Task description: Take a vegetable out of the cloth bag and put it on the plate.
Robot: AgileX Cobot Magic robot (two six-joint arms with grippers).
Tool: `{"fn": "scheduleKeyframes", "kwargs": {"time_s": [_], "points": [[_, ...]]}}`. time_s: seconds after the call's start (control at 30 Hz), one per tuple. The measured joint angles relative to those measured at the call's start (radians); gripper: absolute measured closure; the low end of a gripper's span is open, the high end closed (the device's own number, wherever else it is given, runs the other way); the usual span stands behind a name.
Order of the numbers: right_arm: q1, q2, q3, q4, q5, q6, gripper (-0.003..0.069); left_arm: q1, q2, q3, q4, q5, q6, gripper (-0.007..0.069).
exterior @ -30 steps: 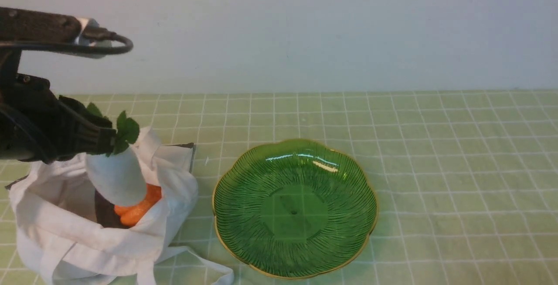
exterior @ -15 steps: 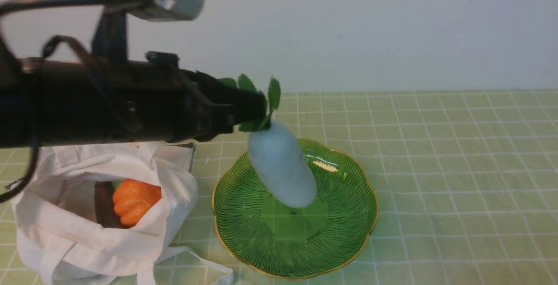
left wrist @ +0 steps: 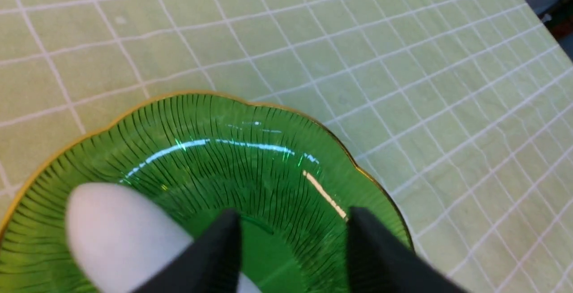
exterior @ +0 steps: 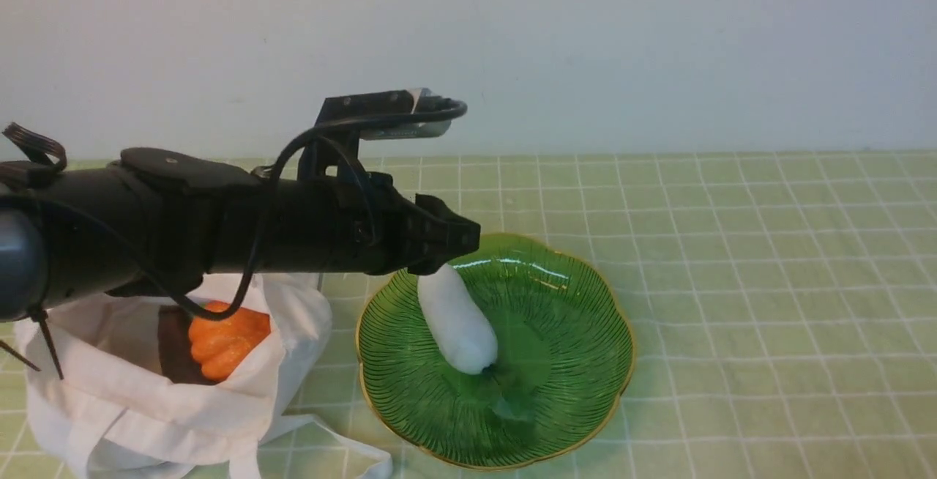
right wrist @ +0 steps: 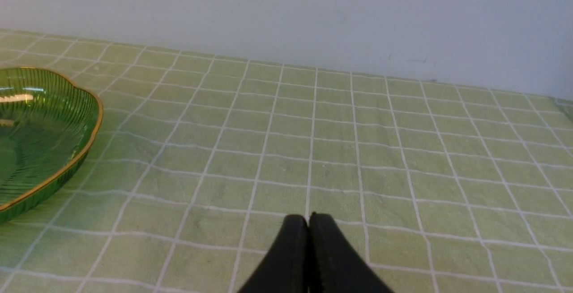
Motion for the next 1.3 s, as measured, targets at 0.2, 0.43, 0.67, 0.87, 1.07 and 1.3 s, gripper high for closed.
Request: {"fn": "scheduleKeyframes", "kwargs": {"time_s": [0.2, 0.43, 0.67, 0.87, 1.07, 1.3], "points": [[0.0, 0.0, 0.0, 0.0, 0.0, 0.0, 0.0673, 0.0, -0.077, 0.0, 0.044, 0.014, -0.01, 0.0137], [0.0, 0.0, 0.0, 0.0, 0.0, 0.0, 0.0673, 0.0, -0.415, 0.0, 0.502, 0.104, -0.36, 0.0512], [0.0, 0.0, 0.0, 0.0, 0.0, 0.0, 0.0673, 0.0, -0.781, 0.014, 0.975, 0.205, -0.813, 0.0629], [0.0, 0.0, 0.0, 0.0, 0.0, 0.0, 0.0673, 0.0, -1.034, 0.038, 1.193, 0.268, -1.042, 0.0629], [0.0, 0.0, 0.0, 0.0, 0.0, 0.0, 0.0673, 0.0, -1.217, 0.038, 1.222, 0.3, -1.071, 0.0629], [0.0, 0.0, 0.0, 0.0, 0.0, 0.0, 0.0673, 0.0, -1.274, 0.076, 1.254, 0.307, -1.01, 0.0629]]}}
